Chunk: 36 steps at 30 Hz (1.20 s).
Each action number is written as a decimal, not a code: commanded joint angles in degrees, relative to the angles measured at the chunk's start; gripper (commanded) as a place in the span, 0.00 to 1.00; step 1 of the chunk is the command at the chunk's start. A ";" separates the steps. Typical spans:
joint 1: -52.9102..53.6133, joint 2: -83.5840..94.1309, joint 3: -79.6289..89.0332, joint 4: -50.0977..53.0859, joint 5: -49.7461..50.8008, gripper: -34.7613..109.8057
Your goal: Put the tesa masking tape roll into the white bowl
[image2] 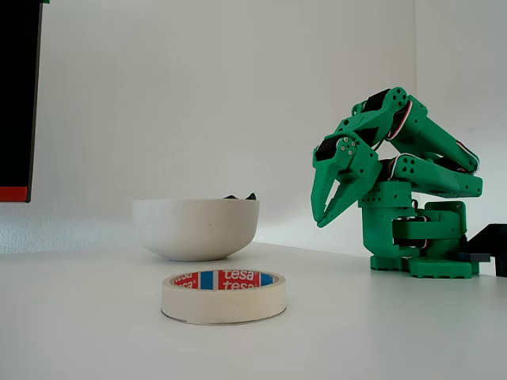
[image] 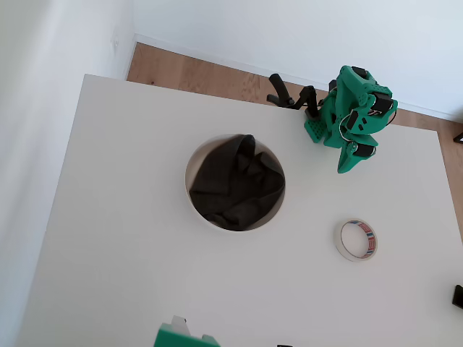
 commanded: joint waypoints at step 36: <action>-6.94 -65.39 -35.77 -19.51 1.32 0.28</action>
